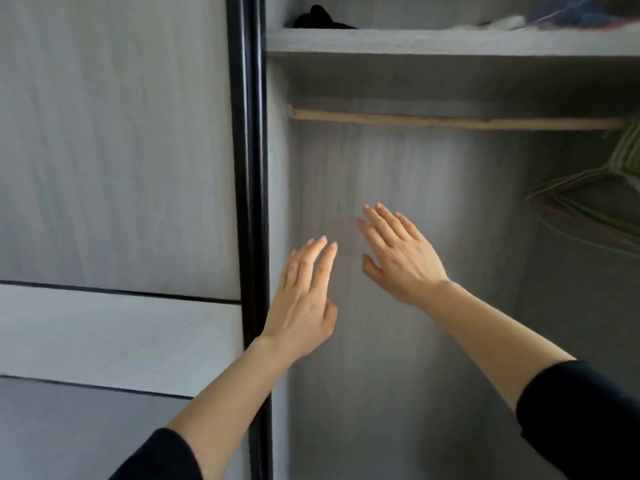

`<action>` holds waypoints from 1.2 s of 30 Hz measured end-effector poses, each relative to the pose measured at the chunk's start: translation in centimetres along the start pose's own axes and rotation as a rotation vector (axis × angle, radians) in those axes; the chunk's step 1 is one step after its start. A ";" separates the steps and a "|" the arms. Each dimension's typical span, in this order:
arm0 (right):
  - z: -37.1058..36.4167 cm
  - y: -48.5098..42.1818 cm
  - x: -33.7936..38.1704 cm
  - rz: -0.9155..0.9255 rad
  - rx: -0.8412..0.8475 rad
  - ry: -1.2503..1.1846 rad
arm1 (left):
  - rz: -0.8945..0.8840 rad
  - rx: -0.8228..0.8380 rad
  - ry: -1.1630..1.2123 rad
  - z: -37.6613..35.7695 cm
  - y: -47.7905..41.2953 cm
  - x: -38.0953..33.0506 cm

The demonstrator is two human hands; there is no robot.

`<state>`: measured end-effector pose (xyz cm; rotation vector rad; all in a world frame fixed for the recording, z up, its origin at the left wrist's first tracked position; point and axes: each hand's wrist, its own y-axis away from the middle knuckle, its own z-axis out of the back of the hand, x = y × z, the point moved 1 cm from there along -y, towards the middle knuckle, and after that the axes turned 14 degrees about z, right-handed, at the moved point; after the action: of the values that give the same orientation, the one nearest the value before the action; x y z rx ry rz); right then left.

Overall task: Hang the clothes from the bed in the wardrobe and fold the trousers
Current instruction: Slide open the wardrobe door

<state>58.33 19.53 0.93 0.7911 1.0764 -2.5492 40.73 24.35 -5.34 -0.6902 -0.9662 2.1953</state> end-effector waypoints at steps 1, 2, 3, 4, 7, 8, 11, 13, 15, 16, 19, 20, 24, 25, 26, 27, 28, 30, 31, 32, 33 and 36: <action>-0.3 1.5 -1.6 -0.041 0.061 0.001 | -0.001 0.031 -0.001 -1.2 -1.1 -1.7; -0.4 3.0 -3.4 -0.081 0.117 0.006 | 0.007 0.067 -0.011 -2.4 -2.4 -3.4; -0.5 4.4 -5.2 -0.117 0.165 0.019 | 0.016 0.102 -0.029 -3.7 -3.8 -5.2; -0.6 5.7 -7.0 -0.144 0.202 0.035 | 0.024 0.131 -0.046 -5.1 -5.3 -6.9; -0.6 9.3 -12.7 -0.194 0.254 0.079 | 0.053 0.147 -0.044 -9.1 -10.1 -12.1; -0.6 10.3 -14.6 -0.212 0.260 0.092 | 0.057 0.139 -0.035 -10.3 -11.7 -13.9; -0.6 13.0 -20.3 -0.286 0.287 0.151 | 0.026 0.099 0.012 -13.0 -16.2 -19.2; -0.6 14.3 -24.1 -0.342 0.323 0.201 | -0.024 0.056 0.035 -14.4 -18.8 -22.4; -0.6 15.3 -27.5 -0.388 0.366 0.246 | -0.074 0.019 0.044 -15.4 -21.3 -25.0; -0.7 15.8 -29.0 -0.409 0.380 0.273 | -0.087 0.006 0.050 -15.8 -22.4 -26.1; -1.2 16.9 -32.7 -0.489 0.416 0.302 | -0.090 -0.011 0.051 -16.7 -25.9 -28.7; -1.5 17.2 -33.7 -0.512 0.432 0.302 | -0.091 -0.017 0.051 -16.9 -27.0 -29.2; -2.7 18.1 -36.6 -0.563 0.474 0.299 | -0.070 -0.030 0.091 -17.8 -30.6 -30.2; -3.0 18.2 -37.2 -0.571 0.480 0.306 | -0.066 -0.040 0.088 -18.2 -31.2 -30.2; -3.1 18.2 -37.7 -0.578 0.486 0.315 | -0.062 -0.050 0.075 -18.6 -31.7 -30.0; -3.3 18.2 -38.2 -0.585 0.495 0.321 | -0.053 -0.056 0.063 -19.1 -32.2 -29.6; -3.4 18.1 -38.5 -0.591 0.504 0.327 | -0.037 -0.060 0.065 -19.5 -32.7 -29.1; -3.7 17.8 -39.2 -0.601 0.508 0.340 | -0.020 -0.081 0.083 -20.2 -33.4 -27.7; -3.9 17.7 -39.6 -0.605 0.504 0.349 | -0.037 -0.104 0.075 -20.5 -33.7 -27.2; -4.0 17.5 -39.9 -0.607 0.503 0.359 | -0.063 -0.130 0.059 -20.7 -33.9 -26.9; -4.1 17.4 -40.2 -0.610 0.505 0.369 | -0.087 -0.154 0.049 -20.9 -34.1 -26.8; -4.3 16.8 -40.6 -0.628 0.527 0.368 | -0.101 -0.188 0.069 -21.3 -34.7 -26.9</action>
<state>100.46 12.16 12.11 1.2510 0.8386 -3.3980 84.45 32.78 14.53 -0.7806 -1.1558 1.9972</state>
